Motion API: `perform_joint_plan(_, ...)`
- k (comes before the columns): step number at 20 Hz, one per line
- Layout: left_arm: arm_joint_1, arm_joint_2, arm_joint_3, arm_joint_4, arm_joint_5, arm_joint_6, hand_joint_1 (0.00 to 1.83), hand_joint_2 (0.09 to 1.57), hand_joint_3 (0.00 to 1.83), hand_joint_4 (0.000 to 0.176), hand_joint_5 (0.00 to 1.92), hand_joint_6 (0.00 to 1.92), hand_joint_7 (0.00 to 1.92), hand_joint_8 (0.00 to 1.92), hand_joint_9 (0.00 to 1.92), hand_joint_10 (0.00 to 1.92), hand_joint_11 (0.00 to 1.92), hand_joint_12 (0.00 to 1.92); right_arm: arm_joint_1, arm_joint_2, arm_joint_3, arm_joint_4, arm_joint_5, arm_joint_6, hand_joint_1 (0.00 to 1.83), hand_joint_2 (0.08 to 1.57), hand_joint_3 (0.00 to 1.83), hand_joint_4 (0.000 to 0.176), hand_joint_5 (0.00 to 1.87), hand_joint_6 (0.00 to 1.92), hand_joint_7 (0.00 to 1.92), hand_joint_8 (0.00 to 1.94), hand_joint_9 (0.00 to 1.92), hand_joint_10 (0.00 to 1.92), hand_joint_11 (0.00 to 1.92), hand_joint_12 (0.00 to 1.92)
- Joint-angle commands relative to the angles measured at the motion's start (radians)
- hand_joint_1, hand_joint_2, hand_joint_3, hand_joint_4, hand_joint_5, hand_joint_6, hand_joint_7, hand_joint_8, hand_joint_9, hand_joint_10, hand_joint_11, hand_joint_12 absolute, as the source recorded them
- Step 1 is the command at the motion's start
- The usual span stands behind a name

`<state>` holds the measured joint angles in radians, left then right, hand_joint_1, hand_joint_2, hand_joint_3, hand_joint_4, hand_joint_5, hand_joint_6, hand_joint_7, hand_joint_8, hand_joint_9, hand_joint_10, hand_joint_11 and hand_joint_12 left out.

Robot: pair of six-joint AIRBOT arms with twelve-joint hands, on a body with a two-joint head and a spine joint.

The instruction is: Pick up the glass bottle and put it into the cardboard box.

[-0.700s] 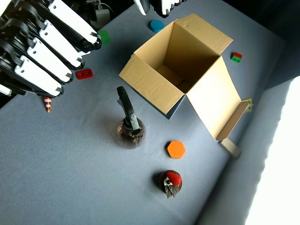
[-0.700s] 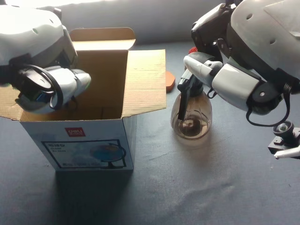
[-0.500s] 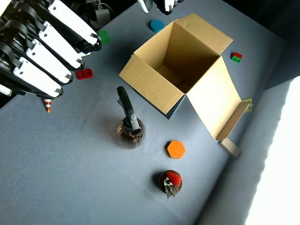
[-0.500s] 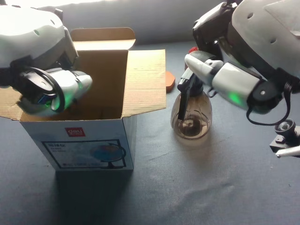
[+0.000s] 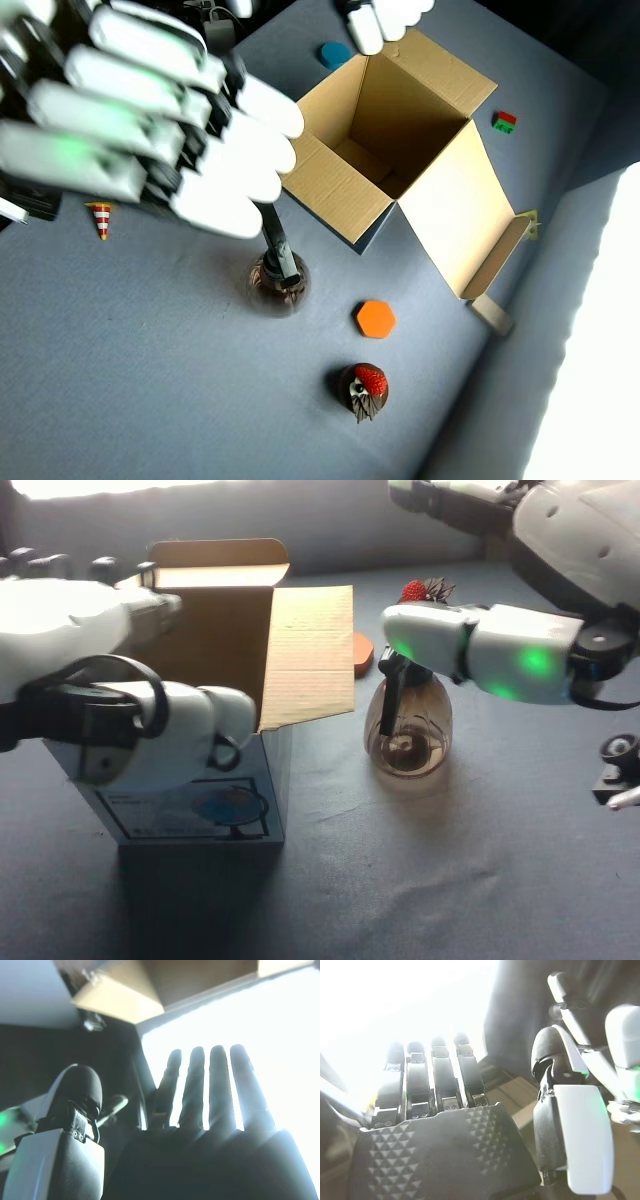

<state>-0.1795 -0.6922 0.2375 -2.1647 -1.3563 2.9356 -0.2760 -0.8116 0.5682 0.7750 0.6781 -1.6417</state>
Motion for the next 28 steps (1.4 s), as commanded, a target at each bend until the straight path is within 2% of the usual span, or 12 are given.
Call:
perform_joint_plan(1, -0.024, -0.009, -0.015, 0.059, -0.068, 0.005, 0.06, 1.24, 0.01, 0.011, 0.10, 0.00, 0.07, 0.00, 0.05, 0.00, 0.00, 0.09, 0.009, 0.007, 0.004, -0.128, 0.022, 0.067, 0.35, 1.14, 0.00, 0.000, 0.28, 0.01, 0.26, 0.00, 0.18, 0.04, 0.00, 0.49)
perform_joint_plan(3, -0.076, -0.028, -0.053, 0.032, -0.193, -0.013, 0.06, 1.24, 0.01, 0.011, 0.08, 0.00, 0.07, 0.00, 0.05, 0.00, 0.00, 0.09, -0.037, 0.038, 0.040, -0.378, 0.023, 0.323, 0.41, 1.11, 0.00, 0.000, 0.28, 0.01, 0.26, 0.00, 0.18, 0.04, 0.00, 0.49)
perform_joint_plan(5, -0.079, -0.035, -0.087, 0.021, -0.249, -0.043, 0.06, 1.24, 0.01, 0.011, 0.08, 0.00, 0.07, 0.00, 0.05, 0.00, 0.00, 0.09, -0.071, 0.063, 0.077, -0.599, 0.039, 0.593, 0.54, 1.09, 0.00, 0.000, 0.28, 0.00, 0.26, 0.00, 0.18, 0.04, 0.00, 0.48)
perform_joint_plan(6, -0.063, -0.037, -0.111, 0.021, -0.268, -0.067, 0.06, 1.24, 0.00, 0.011, 0.08, 0.00, 0.06, 0.00, 0.04, 0.00, 0.00, 0.06, -0.086, 0.076, 0.113, -0.750, 0.060, 0.775, 0.89, 1.04, 0.00, 0.000, 0.27, 0.00, 0.26, 0.00, 0.17, 0.02, 0.00, 0.36)
perform_joint_plan(7, -0.045, -0.037, -0.124, 0.021, -0.270, -0.080, 0.06, 1.24, 0.00, 0.011, 0.08, 0.00, 0.06, 0.00, 0.04, 0.00, 0.00, 0.06, -0.087, 0.080, 0.132, -0.814, 0.061, 0.863, 0.89, 1.04, 0.00, 0.000, 0.27, 0.00, 0.26, 0.00, 0.17, 0.02, 0.00, 0.36)
perform_joint_plan(8, -0.020, -0.036, -0.140, 0.021, -0.273, -0.111, 0.06, 1.24, 0.00, 0.011, 0.08, 0.00, 0.06, 0.00, 0.04, 0.00, 0.00, 0.05, -0.081, 0.083, 0.161, -0.887, 0.050, 0.970, 1.02, 1.02, 0.00, 0.000, 0.26, 0.00, 0.26, 0.00, 0.17, 0.02, 0.00, 0.35)
perform_joint_plan(9, 0.010, -0.036, -0.152, 0.022, -0.276, -0.152, 0.06, 1.24, 0.00, 0.011, 0.08, 0.00, 0.06, 0.00, 0.04, 0.00, 0.00, 0.05, -0.068, 0.083, 0.182, -0.911, 0.025, 1.023, 1.12, 0.99, 0.00, 0.000, 0.25, 0.00, 0.26, 0.00, 0.17, 0.02, 0.00, 0.39)
perform_joint_plan(13, 0.162, -0.036, -0.189, 0.064, -0.252, -0.320, 0.06, 1.24, 0.00, 0.011, 0.09, 0.00, 0.06, 0.00, 0.04, 0.00, 0.00, 0.05, -0.005, 0.048, 0.289, -1.066, -0.115, 1.278, 1.13, 0.97, 0.00, 0.000, 0.25, 0.00, 0.26, 0.00, 0.16, 0.02, 0.00, 0.39)
perform_joint_plan(17, 0.367, -0.057, -0.202, 0.172, -0.165, -0.520, 0.05, 1.24, 0.00, 0.011, 0.10, 0.01, 0.06, 0.00, 0.04, 0.00, 0.00, 0.04, 0.063, -0.007, 0.377, -1.178, -0.370, 1.431, 1.13, 0.97, 0.00, 0.000, 0.24, 0.00, 0.26, 0.00, 0.16, 0.01, 0.00, 0.39)
perform_joint_plan(20, 0.472, -0.104, -0.189, 0.240, -0.159, -0.600, 0.05, 1.24, 0.00, 0.011, 0.09, 0.00, 0.06, 0.00, 0.04, 0.00, 0.00, 0.04, 0.069, -0.026, 0.409, -1.178, -0.381, 1.447, 1.12, 0.97, 0.00, 0.000, 0.23, 0.00, 0.25, 0.00, 0.15, 0.01, 0.00, 0.36)
perform_joint_plan(25, 0.670, -0.258, -0.132, 0.438, -0.182, -0.751, 0.04, 1.24, 0.00, 0.010, 0.09, 0.00, 0.06, 0.00, 0.04, 0.00, 0.00, 0.04, 0.108, -0.055, 0.431, -1.192, -0.439, 1.445, 1.12, 0.96, 0.00, 0.000, 0.23, 0.00, 0.24, 0.00, 0.15, 0.01, 0.00, 0.36)
perform_joint_plan(28, 0.744, -0.306, -0.108, 0.486, -0.215, -0.848, 0.04, 1.24, 0.00, 0.010, 0.09, 0.00, 0.06, 0.00, 0.04, 0.00, 0.00, 0.04, 0.124, -0.079, 0.450, -1.288, -0.456, 1.480, 1.12, 0.96, 0.00, 0.000, 0.23, 0.00, 0.23, 0.00, 0.15, 0.00, 0.00, 0.36)
